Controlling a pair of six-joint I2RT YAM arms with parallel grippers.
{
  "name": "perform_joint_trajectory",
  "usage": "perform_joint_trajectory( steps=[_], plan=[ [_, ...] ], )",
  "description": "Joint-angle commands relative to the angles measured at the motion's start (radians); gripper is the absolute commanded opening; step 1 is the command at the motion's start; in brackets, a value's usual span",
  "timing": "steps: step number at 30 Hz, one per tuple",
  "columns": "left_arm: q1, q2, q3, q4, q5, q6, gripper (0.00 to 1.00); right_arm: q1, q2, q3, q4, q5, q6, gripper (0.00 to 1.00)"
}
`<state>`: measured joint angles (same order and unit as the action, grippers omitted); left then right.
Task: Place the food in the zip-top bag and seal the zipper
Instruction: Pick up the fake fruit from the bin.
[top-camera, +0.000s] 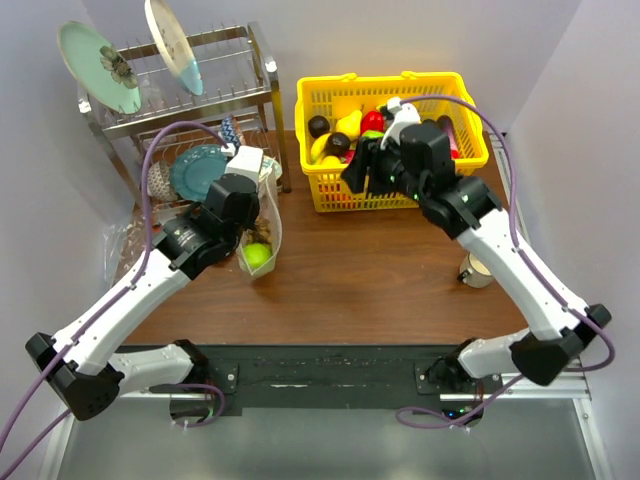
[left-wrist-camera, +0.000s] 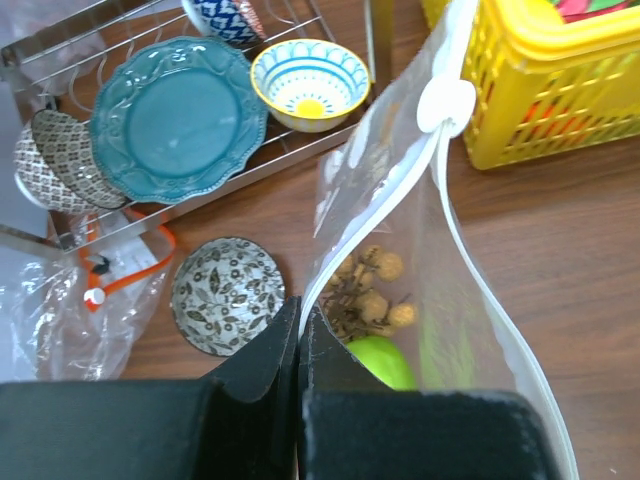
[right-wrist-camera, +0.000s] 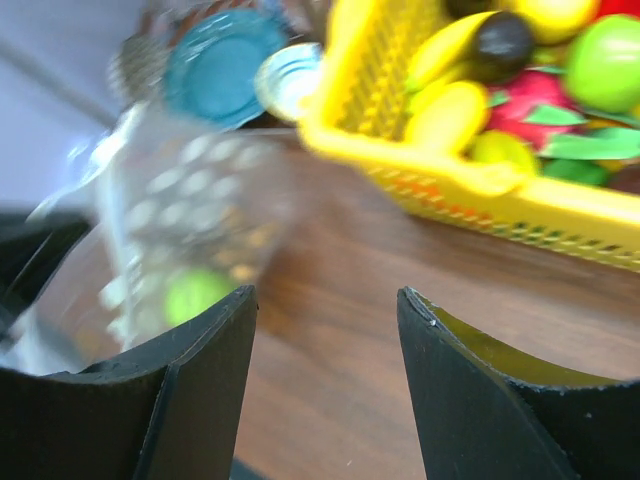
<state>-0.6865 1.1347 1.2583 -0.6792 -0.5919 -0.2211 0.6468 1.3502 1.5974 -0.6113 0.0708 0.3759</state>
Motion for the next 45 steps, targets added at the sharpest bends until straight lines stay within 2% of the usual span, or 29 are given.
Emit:
perform_joint_trajectory(
  steps=[1,9,12,15,16,17,21,25,35,42,45],
  plan=[
    [0.005,-0.001,-0.028,0.067,-0.077,0.045,0.00,-0.116,0.084,0.099,0.004,-0.026,-0.018,0.62],
    [0.007,-0.015,-0.118,0.177,0.079,0.031,0.00,-0.252,0.349,0.289,0.005,-0.037,-0.009,0.64],
    [0.005,-0.019,-0.157,0.224,0.113,0.023,0.00,-0.302,0.463,0.375,-0.001,-0.039,-0.009,0.67],
    [0.005,-0.021,-0.200,0.268,0.129,0.019,0.00,-0.334,0.581,0.481,-0.030,-0.014,-0.015,0.83],
    [0.007,-0.021,-0.220,0.277,0.133,0.019,0.00,-0.346,0.617,0.540,-0.041,0.001,-0.018,0.93],
    [0.005,-0.021,-0.229,0.297,0.145,0.014,0.00,-0.351,0.677,0.570,-0.050,0.012,-0.022,0.96],
    [0.005,-0.019,-0.250,0.325,0.181,0.011,0.00,-0.374,0.838,0.729,-0.105,0.041,-0.048,0.99],
    [0.005,-0.024,-0.266,0.331,0.181,0.009,0.00,-0.383,0.941,0.815,-0.094,0.058,-0.058,0.99],
    [0.007,-0.047,-0.327,0.369,0.187,0.009,0.00,-0.388,1.070,0.840,0.004,0.067,-0.069,0.96],
    [0.005,-0.056,-0.343,0.377,0.187,0.019,0.00,-0.389,0.980,0.733,0.088,0.060,-0.103,0.65],
    [0.005,-0.055,-0.349,0.386,0.199,0.019,0.00,-0.389,0.917,0.701,0.107,0.040,-0.118,0.63]
  ],
)
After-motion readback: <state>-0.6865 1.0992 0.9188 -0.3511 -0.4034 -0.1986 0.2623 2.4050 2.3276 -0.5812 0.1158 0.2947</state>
